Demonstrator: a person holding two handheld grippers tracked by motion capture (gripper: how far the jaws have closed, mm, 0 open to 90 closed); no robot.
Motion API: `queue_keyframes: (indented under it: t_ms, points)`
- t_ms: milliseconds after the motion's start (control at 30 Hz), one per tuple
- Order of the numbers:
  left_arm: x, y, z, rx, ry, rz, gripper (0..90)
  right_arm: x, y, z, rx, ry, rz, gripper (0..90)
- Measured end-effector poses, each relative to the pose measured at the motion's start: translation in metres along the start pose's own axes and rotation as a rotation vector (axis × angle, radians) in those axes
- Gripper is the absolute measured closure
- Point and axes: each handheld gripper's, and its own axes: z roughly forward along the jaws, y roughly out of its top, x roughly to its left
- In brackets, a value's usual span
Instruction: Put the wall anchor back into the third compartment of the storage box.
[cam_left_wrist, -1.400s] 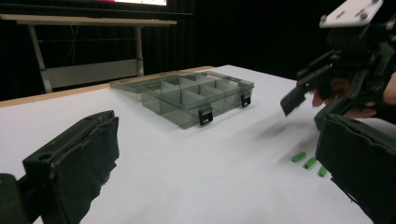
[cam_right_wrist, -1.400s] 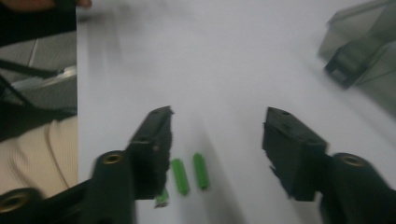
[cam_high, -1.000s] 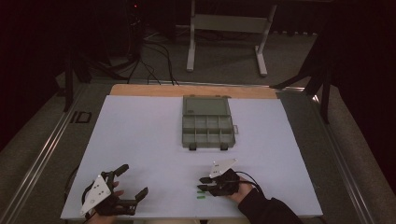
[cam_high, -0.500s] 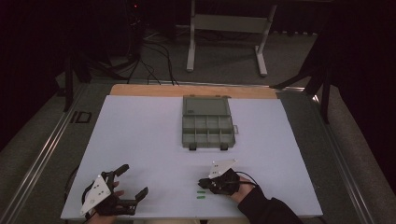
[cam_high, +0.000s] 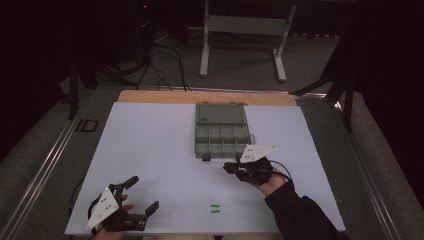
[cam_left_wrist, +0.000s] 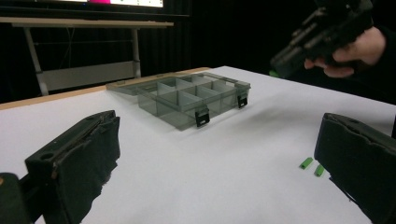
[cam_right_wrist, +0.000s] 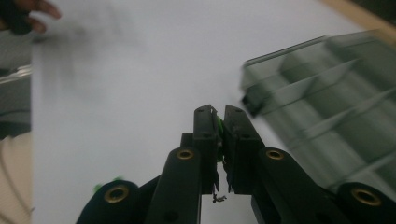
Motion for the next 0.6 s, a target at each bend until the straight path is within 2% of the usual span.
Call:
queue_keyframes:
  t_ms: [33, 67, 167, 267, 600]
  points:
    - [0.0, 0.0, 0.0, 0.0, 0.0, 0.0, 0.2, 0.0, 0.0, 0.0, 0.0, 0.0, 0.0, 84.2]
    - [0.0, 0.0, 0.0, 0.0, 0.0, -0.001, 0.2, -0.006, 0.004, -0.006, -0.017, -0.024, 0.007, 84.2]
    - [0.0, 0.0, 0.0, -0.001, 0.001, -0.001, 0.2, -0.016, 0.01, -0.013, -0.042, -0.056, 0.025, 84.2]
    - [0.0, 0.0, 0.0, -0.001, 0.001, -0.002, 0.2, -0.025, 0.016, -0.017, -0.047, -0.091, 0.029, 84.2]
    - [0.0, 0.0, 0.0, -0.003, -0.003, -0.003, 0.2, -0.057, 0.031, -0.013, -0.068, -0.195, 0.085, 84.1]
